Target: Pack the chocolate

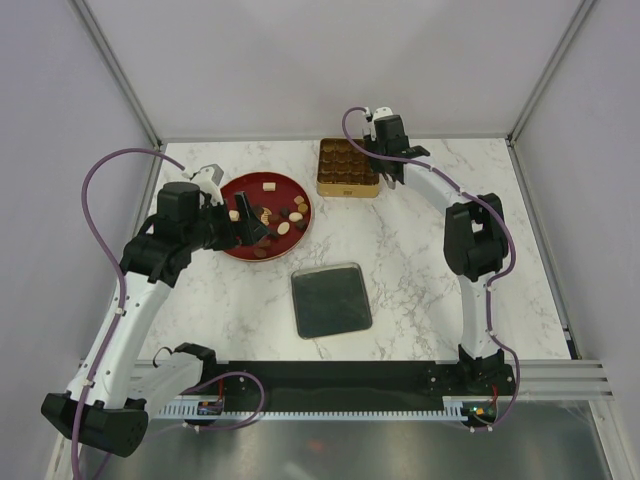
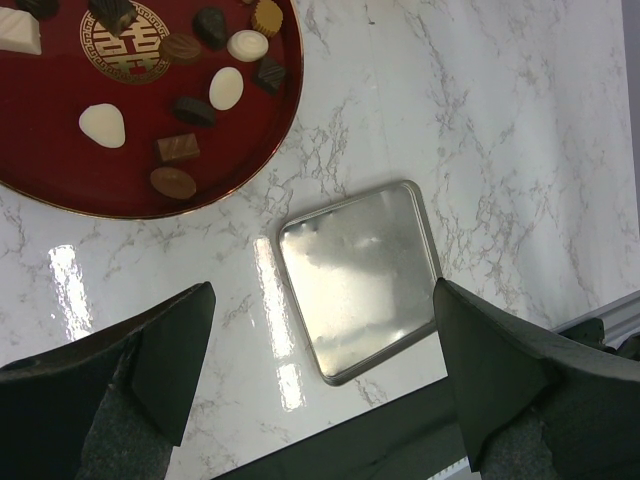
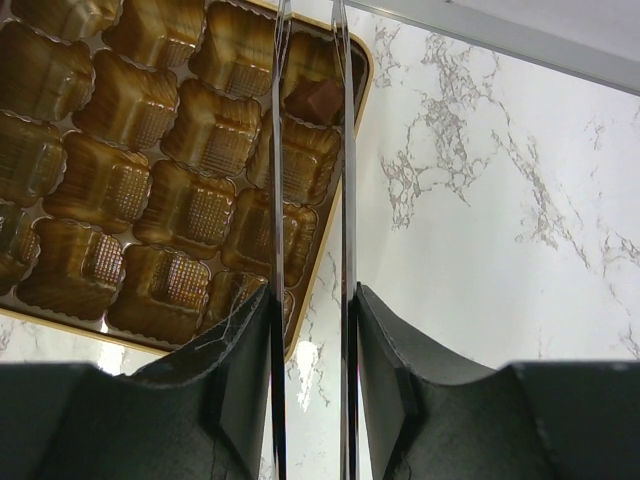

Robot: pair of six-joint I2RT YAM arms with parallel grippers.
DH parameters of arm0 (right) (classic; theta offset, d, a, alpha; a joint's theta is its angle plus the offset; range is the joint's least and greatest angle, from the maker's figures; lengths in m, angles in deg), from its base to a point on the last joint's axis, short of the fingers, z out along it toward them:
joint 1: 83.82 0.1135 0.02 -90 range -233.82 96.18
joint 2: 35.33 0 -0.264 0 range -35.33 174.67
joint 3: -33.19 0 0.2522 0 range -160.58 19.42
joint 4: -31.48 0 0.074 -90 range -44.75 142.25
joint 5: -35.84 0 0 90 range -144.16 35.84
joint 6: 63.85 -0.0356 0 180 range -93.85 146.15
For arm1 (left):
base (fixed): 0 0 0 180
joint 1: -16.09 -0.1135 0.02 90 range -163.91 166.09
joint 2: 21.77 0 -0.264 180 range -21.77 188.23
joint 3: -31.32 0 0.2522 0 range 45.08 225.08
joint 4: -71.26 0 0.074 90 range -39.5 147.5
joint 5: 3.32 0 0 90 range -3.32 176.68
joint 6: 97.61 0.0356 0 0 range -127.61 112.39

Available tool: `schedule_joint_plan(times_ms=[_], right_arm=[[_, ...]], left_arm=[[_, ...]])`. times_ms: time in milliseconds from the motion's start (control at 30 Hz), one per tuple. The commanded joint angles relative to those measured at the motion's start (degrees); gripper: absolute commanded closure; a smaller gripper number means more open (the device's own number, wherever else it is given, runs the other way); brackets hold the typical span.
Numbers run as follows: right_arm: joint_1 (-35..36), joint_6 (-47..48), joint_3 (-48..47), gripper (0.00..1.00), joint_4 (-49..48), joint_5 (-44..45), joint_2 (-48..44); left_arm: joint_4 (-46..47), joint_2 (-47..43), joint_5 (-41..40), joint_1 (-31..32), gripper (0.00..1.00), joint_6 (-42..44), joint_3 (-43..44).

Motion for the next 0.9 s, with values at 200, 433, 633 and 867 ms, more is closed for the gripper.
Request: schedule_joint_plan(times_ms=[200,433,633,867], right_arm=[[1.89,-0.71,-0.97,0.57,-2.36,-3.24,-6.31],[10.15,-0.01,0.88,0.57,-2.45,-6.40,-8.69],[17.01,1.04,0.71,0.55,-2.27,-9.83,-5.01],[20.62,4.39,-2.63,0.54,-2.18,-11.51,1.68]], left_arm=[[1.71,-1.67,0.85,-0.37,0.02,-0.13,2.48],[0.74,-3.43,0.67,-0.28,0.02,-0.13,3.36],[0.57,-4.48,1.55,-0.28,0.02,-0.83,3.36],[0.48,-5.10,1.73,-0.28,0.02,-0.75,3.45]])
